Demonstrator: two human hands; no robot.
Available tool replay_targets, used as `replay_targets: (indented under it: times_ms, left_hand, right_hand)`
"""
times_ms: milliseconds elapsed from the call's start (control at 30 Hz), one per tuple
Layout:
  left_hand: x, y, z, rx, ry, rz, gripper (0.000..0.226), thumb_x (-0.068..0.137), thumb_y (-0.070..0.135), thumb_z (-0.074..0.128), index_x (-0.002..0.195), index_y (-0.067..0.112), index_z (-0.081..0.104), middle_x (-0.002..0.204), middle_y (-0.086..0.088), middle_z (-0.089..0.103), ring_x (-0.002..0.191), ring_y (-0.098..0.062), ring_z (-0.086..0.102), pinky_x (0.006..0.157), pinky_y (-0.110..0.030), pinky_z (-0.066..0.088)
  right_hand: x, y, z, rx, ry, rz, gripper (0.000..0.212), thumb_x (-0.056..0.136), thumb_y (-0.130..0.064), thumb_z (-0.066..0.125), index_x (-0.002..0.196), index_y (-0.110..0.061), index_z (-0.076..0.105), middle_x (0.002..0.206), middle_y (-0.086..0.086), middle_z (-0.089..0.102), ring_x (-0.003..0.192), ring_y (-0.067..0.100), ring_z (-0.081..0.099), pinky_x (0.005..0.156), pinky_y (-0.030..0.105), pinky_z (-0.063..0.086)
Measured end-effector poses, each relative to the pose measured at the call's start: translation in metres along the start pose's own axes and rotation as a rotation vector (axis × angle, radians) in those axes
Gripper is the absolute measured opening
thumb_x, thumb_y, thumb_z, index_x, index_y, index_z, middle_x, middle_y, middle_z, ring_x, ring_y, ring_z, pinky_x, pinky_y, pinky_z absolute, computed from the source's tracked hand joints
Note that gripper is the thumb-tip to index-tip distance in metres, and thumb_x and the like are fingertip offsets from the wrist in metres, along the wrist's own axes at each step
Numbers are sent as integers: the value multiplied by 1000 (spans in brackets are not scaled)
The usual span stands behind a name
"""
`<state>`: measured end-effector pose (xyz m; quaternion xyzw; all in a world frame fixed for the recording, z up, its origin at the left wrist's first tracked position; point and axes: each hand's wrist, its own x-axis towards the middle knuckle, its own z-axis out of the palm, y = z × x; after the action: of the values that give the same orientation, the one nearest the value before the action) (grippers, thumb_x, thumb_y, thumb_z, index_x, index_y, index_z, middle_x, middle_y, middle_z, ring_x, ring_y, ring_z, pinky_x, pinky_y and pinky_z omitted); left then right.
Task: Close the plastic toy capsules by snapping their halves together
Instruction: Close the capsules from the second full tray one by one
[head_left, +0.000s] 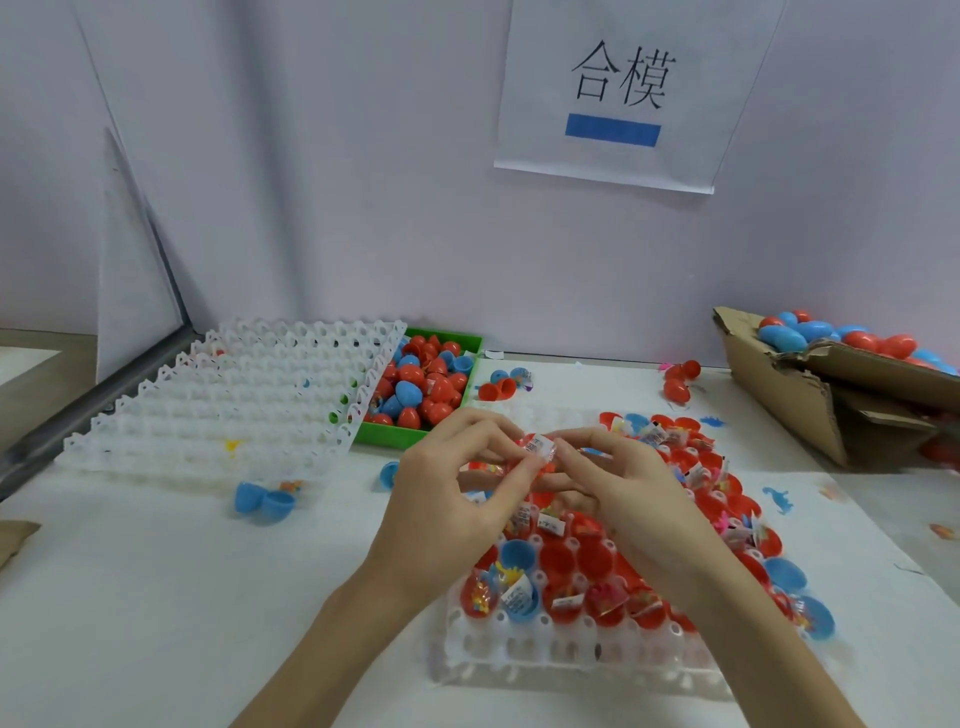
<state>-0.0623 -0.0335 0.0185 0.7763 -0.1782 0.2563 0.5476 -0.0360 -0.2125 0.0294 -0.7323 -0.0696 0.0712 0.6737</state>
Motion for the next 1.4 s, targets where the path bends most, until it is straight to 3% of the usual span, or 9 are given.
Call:
replay_targets:
  times_ms: [167, 367, 433, 533, 600, 767, 933, 1133, 1400]
  left_hand:
    - [1, -5, -2, -17, 30, -105, 5, 92, 18, 77, 87, 18, 79, 98, 12, 75, 93, -12, 74, 74, -24, 62]
    - [3, -5, -7, -142, 8, -274, 9, 84, 18, 85, 87, 25, 80, 92, 11, 78, 91, -10, 75, 79, -21, 60]
    - [4, -3, -7, -208, 17, -354, 12, 82, 25, 87, 91, 28, 79, 93, 10, 78, 93, -10, 75, 80, -21, 61]
    - [5, -3, -9, -352, -30, -428, 30, 85, 23, 84, 111, 36, 76, 99, 8, 75, 97, -15, 75, 82, -25, 62]
    - [5, -2, -11, -364, -81, -444, 28, 89, 22, 80, 113, 37, 76, 102, 9, 76, 101, -17, 75, 86, -26, 62]
    - [7, -1, -13, -340, -102, -418, 13, 91, 14, 79, 100, 23, 78, 105, 0, 78, 100, -22, 76, 88, -36, 64]
    - [8, 1, -18, -528, -115, -449, 13, 84, 5, 82, 97, 8, 77, 102, -12, 79, 95, -33, 79, 85, -35, 64]
    - [9, 6, -18, -569, -133, -451, 19, 83, 14, 81, 101, 7, 80, 101, -13, 80, 97, -30, 79, 84, -29, 63]
    - [10, 6, -18, -502, -36, -528, 8, 82, 9, 82, 90, 10, 82, 92, -12, 80, 88, -29, 80, 79, -35, 65]
  right_hand:
    - [-3, -2, 1, 43, -42, -20, 24, 99, -31, 64, 121, -21, 66, 102, -1, 80, 98, 16, 76, 94, 33, 57]
    - [-5, -3, 0, -17, -108, -49, 30, 87, -44, 73, 117, -39, 73, 113, -13, 77, 107, 8, 73, 90, 22, 58]
    - [-5, -3, 2, 8, -102, -43, 29, 83, -47, 75, 112, -42, 75, 113, -11, 77, 108, 9, 73, 93, 26, 57]
    - [-5, -1, 3, 86, -84, -23, 24, 85, -42, 77, 109, -39, 77, 112, -4, 78, 108, 16, 74, 99, 35, 52]
    - [-5, 1, 4, 119, -74, -14, 23, 86, -40, 79, 108, -36, 77, 110, -1, 78, 107, 17, 74, 99, 34, 53]
    - [-8, 0, 8, 187, -47, -1, 25, 89, -35, 78, 113, -28, 75, 108, 0, 79, 105, 18, 75, 88, 17, 56]
    - [-9, -1, 13, 211, -3, -18, 32, 87, -38, 77, 116, -25, 73, 109, 0, 79, 105, 19, 75, 90, 21, 57]
    - [-10, -3, 13, 261, 58, -64, 39, 70, -51, 81, 103, -31, 78, 107, -2, 79, 102, 17, 75, 91, 26, 60]
    - [-12, -3, 16, 195, 87, -155, 21, 88, -33, 70, 109, -31, 76, 109, -2, 77, 101, 18, 75, 83, 23, 59]
